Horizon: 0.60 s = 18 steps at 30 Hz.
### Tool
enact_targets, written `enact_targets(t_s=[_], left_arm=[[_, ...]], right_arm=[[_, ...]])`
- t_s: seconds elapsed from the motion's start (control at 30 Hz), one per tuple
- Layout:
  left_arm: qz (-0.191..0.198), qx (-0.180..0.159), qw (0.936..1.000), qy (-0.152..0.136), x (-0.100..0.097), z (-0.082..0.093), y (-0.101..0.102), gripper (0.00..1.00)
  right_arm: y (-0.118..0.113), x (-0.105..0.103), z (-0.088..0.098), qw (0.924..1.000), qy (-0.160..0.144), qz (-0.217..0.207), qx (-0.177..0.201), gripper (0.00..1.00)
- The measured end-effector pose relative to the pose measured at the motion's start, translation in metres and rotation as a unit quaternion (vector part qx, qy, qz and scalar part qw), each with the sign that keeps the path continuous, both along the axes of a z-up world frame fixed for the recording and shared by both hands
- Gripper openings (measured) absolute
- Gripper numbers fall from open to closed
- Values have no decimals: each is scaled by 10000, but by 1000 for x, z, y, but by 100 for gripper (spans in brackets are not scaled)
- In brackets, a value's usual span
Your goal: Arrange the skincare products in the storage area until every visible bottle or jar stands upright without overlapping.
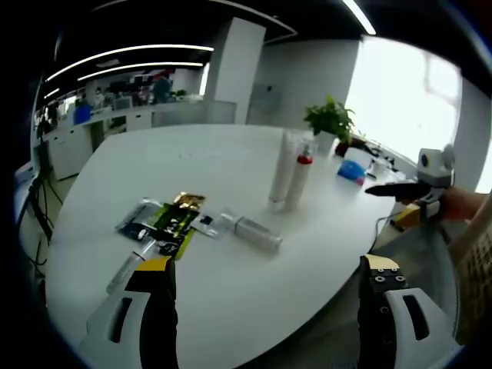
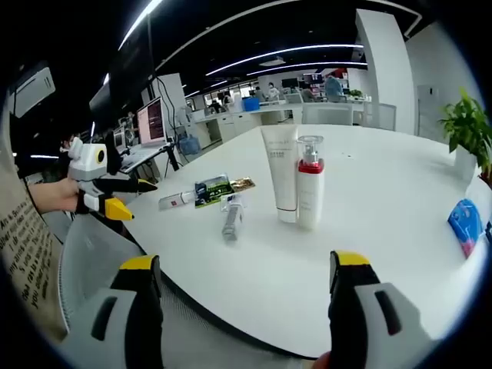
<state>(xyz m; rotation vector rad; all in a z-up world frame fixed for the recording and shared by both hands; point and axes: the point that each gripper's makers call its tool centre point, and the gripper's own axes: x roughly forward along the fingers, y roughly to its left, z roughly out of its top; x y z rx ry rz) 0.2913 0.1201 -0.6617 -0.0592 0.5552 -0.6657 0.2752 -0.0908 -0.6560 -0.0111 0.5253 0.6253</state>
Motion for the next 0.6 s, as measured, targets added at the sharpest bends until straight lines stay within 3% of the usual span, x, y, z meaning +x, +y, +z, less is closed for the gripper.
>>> enact_targets(t_s=[0.4,0.6], left_arm=[[42,-132,9999,26,3,1,3,96],[66,-175,9998,41,6,1,6,95]], right_arm=[[30,23,-9,9992,58,332,-222,85],[35,39,-15,9990,135,299,-304,81]])
